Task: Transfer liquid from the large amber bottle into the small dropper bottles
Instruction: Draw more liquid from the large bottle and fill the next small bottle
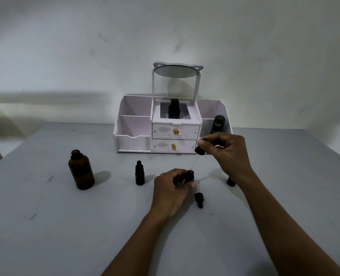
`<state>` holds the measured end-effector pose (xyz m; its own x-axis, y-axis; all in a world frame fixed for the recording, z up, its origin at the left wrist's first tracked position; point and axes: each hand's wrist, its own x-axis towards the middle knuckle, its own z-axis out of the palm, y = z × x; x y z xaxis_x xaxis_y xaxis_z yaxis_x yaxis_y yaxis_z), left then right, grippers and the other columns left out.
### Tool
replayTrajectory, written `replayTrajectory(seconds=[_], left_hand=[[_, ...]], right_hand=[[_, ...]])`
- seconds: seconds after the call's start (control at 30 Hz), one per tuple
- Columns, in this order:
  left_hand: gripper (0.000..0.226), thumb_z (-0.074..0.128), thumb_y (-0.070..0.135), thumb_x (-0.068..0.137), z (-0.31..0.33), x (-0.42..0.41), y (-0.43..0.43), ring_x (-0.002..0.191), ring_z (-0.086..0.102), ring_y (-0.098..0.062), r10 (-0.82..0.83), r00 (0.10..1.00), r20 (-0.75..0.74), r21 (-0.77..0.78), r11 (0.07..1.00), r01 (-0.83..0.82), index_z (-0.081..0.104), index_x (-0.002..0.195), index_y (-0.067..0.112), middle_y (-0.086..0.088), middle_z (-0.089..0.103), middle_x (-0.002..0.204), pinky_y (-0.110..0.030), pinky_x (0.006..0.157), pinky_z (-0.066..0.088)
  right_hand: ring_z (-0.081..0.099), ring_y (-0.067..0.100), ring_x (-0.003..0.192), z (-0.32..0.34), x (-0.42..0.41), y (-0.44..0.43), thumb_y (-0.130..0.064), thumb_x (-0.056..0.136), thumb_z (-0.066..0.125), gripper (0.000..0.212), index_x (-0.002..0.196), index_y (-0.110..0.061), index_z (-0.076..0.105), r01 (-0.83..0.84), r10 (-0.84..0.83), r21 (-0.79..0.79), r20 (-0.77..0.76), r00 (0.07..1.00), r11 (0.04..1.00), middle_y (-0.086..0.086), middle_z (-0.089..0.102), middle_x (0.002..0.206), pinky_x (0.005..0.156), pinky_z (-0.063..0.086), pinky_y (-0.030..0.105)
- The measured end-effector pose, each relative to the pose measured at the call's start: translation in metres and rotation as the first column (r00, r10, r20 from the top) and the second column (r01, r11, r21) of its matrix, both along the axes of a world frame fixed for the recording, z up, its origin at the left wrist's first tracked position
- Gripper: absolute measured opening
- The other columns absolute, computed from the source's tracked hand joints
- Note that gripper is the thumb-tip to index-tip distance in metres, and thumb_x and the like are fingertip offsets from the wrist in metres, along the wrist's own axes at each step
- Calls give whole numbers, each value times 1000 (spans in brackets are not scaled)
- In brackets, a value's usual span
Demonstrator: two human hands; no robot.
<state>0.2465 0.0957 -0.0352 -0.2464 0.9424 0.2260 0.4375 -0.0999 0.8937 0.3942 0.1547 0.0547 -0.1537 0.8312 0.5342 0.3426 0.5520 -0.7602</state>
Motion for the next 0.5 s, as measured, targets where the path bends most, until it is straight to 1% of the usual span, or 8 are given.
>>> replayTrajectory(seconds=[0.07,0.13,0.17,0.2,0.27,0.33,0.43,0.5], left_hand=[[39,77,25,79,1,1,-1,96,62,2,-2,1000,2,-17,1000,2,69,117,24,13,68,111,-9,90,47],[46,78,27,78,2,2,-3,97,59,3,1,1000,18,-45,999,0,64,122,23,12,66,116,0,83,41],[48,78,28,78,2,2,-6,97,58,3,-2,999,33,-50,999,4,62,124,23,11,65,118,0,81,40],[50,77,29,78,3,-1,-10,99,58,3,-11,999,48,-53,999,14,62,125,22,10,64,119,-1,82,41],[48,77,29,79,4,-8,-19,99,59,2,-26,996,90,-68,997,32,62,123,22,9,65,118,-4,85,43],[43,78,26,78,5,-23,-32,97,60,2,-11,988,155,-84,996,25,64,119,22,9,66,112,-5,85,45],[38,79,26,77,4,-53,-53,95,64,-3,63,976,207,-89,995,-45,68,112,22,8,68,104,-13,88,50],[33,79,27,77,5,-77,-69,92,65,-2,130,969,209,-93,989,-113,68,108,26,13,68,98,-12,84,51]], right_hand=[[69,5,76,6,0,-1,-15,84,79,9,92,-11,78,11,-11,16,13,1000,1000,0,75,81,70,51,6],[71,9,77,15,2,-3,-16,84,79,11,94,-12,78,13,-13,41,8,1000,999,2,76,83,73,54,10],[73,10,76,22,2,-4,-16,84,79,11,94,-12,77,4,-3,54,-9,1000,999,2,77,84,76,56,14],[75,12,76,28,1,-5,-16,84,79,12,94,-11,78,-13,15,64,-36,999,998,3,78,82,78,59,22],[76,15,73,43,-2,-8,-13,84,78,8,92,-14,78,-67,74,67,-107,992,996,1,79,77,76,60,32],[76,14,70,56,-13,-13,-13,85,77,10,89,-21,76,-130,141,72,-173,975,989,-5,78,79,70,59,31],[77,15,74,70,-38,-19,-11,85,76,11,90,-21,75,-217,230,78,-243,942,973,-9,78,78,60,56,17],[77,14,75,73,-62,-23,-7,84,75,13,95,-16,75,-279,290,81,-270,918,957,-9,78,78,67,59,19]])
